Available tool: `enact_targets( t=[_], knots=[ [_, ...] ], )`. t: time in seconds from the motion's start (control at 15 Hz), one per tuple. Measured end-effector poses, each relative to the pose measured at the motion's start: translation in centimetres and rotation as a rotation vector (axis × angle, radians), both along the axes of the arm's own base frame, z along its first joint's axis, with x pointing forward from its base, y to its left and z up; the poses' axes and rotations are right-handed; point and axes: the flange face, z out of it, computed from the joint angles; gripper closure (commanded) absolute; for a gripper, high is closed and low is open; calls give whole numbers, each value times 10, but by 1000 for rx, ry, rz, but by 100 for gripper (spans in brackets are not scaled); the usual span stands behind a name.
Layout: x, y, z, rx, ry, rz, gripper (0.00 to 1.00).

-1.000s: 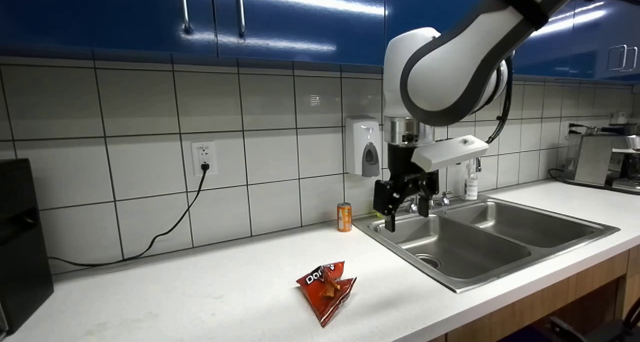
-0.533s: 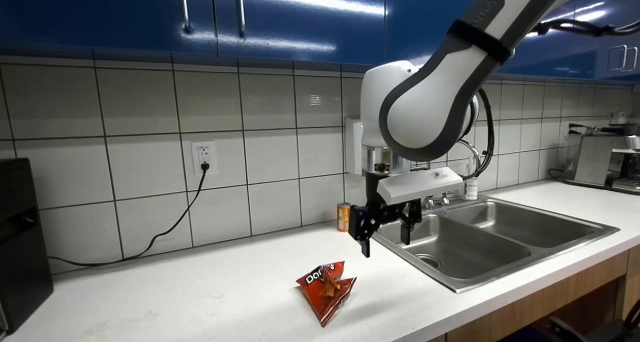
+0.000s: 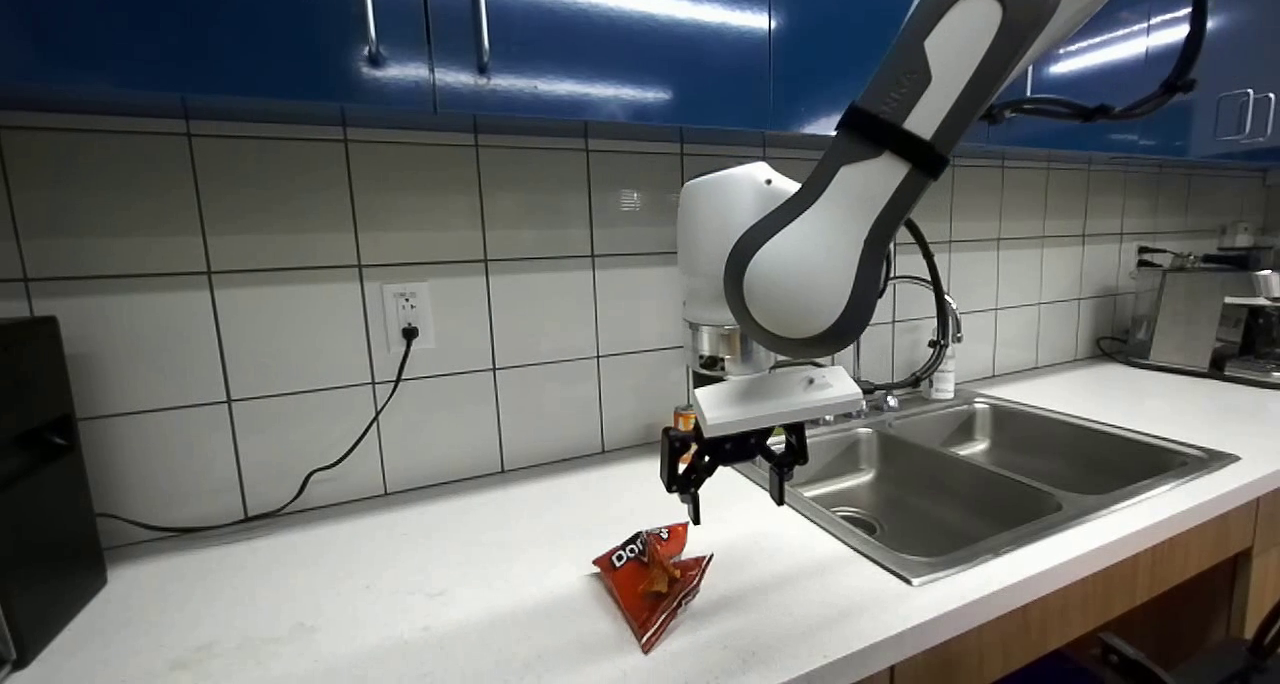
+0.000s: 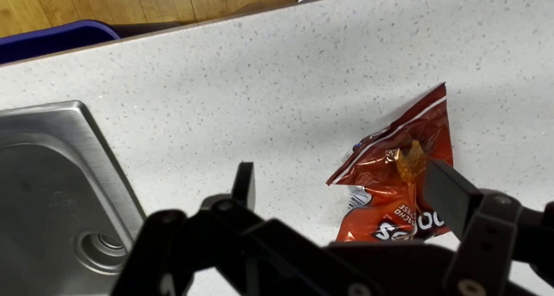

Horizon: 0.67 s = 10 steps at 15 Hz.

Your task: Put the Doritos packet in the sink on the left.

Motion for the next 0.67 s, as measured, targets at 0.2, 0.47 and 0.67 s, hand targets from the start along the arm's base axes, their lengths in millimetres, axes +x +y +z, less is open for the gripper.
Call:
enact_targets(
  t=[0.2,0.47,0.67],
  knots=[
    [19,4,-8,-12,-4,-20,0],
    [40,7,-24,-15,11,-34,0],
    [49,14,-38,-14,32,-33,0]
  ],
)
